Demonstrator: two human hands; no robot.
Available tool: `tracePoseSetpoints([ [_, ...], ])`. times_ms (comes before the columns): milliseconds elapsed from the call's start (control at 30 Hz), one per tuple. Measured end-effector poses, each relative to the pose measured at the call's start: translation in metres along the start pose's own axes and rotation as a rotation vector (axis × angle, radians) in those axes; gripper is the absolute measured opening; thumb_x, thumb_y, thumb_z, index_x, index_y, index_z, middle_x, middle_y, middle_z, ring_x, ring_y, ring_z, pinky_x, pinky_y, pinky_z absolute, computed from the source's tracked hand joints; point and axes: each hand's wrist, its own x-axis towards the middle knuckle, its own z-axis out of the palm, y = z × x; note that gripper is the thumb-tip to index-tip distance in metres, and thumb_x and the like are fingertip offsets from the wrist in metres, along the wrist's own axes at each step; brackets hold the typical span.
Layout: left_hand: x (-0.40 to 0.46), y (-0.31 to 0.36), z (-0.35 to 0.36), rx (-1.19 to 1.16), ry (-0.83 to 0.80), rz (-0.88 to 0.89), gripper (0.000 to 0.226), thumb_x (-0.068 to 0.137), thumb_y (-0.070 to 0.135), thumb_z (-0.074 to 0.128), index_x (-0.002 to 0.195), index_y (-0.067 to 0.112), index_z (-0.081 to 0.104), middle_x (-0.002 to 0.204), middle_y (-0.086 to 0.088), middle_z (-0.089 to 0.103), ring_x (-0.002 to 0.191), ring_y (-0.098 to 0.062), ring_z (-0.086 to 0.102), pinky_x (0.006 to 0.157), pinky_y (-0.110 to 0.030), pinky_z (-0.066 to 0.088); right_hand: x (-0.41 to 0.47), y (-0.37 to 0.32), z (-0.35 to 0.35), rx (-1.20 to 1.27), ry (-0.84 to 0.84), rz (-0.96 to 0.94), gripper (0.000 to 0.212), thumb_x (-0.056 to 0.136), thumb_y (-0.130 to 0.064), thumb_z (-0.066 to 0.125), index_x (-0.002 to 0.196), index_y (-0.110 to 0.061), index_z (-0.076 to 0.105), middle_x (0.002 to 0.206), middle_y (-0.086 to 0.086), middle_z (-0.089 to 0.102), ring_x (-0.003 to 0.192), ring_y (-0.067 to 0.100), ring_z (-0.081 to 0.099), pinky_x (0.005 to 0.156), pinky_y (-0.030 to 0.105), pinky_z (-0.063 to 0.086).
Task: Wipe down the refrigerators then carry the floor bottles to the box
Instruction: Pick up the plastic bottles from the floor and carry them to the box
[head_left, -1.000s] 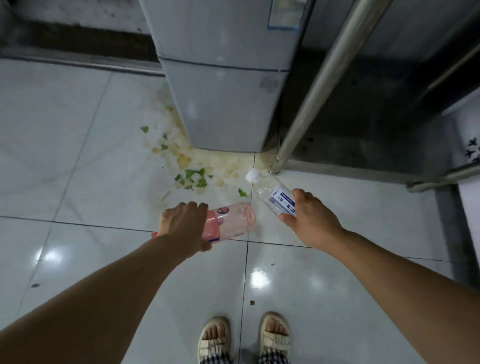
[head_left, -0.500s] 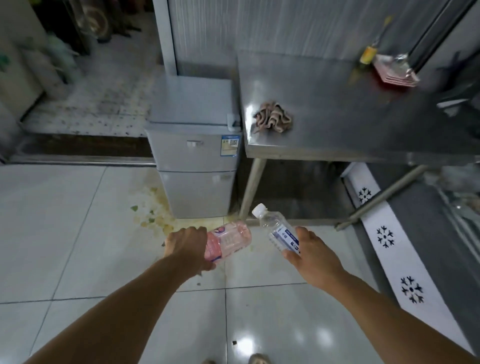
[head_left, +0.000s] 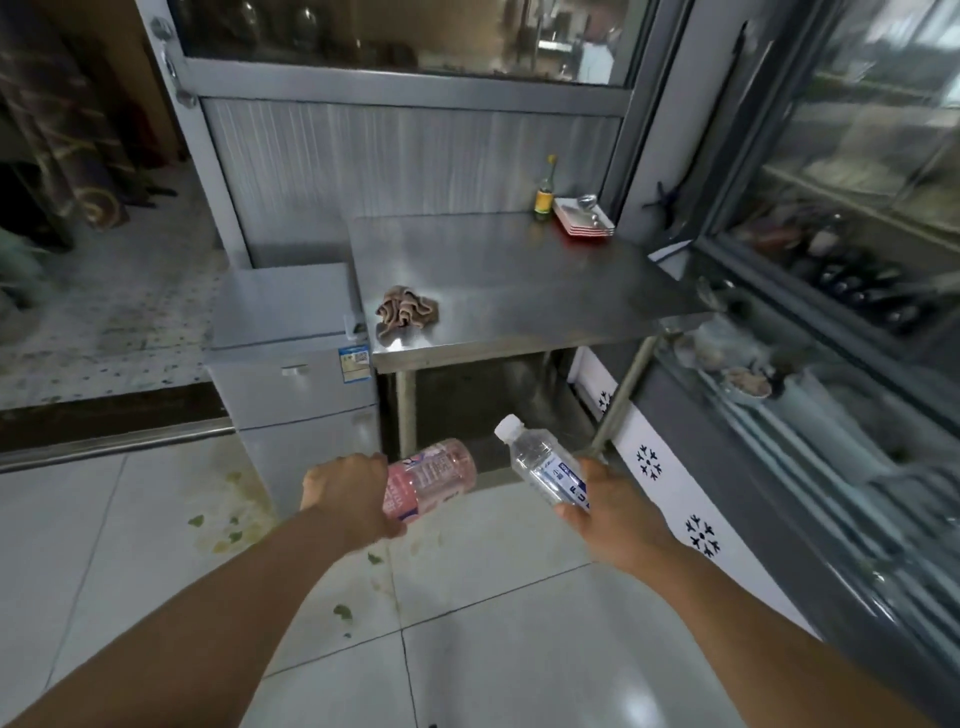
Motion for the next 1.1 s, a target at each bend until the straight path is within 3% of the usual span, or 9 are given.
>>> tracePoseSetpoints([
  [133,-0.037,0.037,-0.024,0.057,0.031,0.064,0.06,0.066,0.065,0.066,0.108,0.025,0.051,0.094,0.005,0.058,0.088,-0.016,0.06,0.066,-0.028,0.044,-0.052,0.034,-0.022,0.038,0.055,0.068,0.057,0.093,-0.04,0.051,0.14,-0.014,0.029,0.129,0.008,0.049,0.116,0.024,0.049,0.087,0.033,0.044],
  [467,-0.112,0.137,-0.06,0.126,0.146,0.288,0.066,0.063,0.067,0.068,0.11,0.024,0.051,0.091,0.005,0.058,0.083,-0.017,0.059,0.065,-0.028,0.045,-0.179,0.105,-0.054,0.055,0.142,0.275,0.046,0.092,-0.041,0.052,0.123,-0.011,0.038,0.117,0.009,0.053,0.107,0.027,0.053,0.071,0.031,0.037],
  [633,-0.139,0.168,-0.075,0.135,0.186,0.421,0.067,0.06,0.067,0.067,0.112,0.027,0.051,0.1,0.005,0.06,0.089,-0.016,0.06,0.063,-0.027,0.039,-0.252,0.122,-0.062,0.079,0.192,0.432,0.046,0.092,-0.041,0.051,0.123,-0.01,0.04,0.119,0.01,0.054,0.11,0.028,0.053,0.083,0.035,0.045],
  [833,-0.179,0.196,-0.08,0.134,0.22,0.592,0.064,0.06,0.066,0.068,0.11,0.028,0.054,0.098,0.007,0.061,0.087,-0.013,0.06,0.066,-0.024,0.042,-0.346,0.116,-0.071,0.083,0.233,0.627,0.051,0.092,-0.043,0.051,0.131,-0.013,0.04,0.125,0.01,0.055,0.11,0.027,0.055,0.087,0.036,0.047],
  [1100,-0.276,0.228,-0.068,0.105,0.282,0.97,0.06,0.059,0.066,0.065,0.105,0.028,0.057,0.103,0.005,0.066,0.096,-0.019,0.064,0.071,-0.026,0.043,-0.492,0.064,-0.069,0.072,0.333,0.901,0.056,0.09,-0.045,0.056,0.131,-0.012,0.038,0.126,0.01,0.055,0.108,0.028,0.056,0.085,0.038,0.048],
])
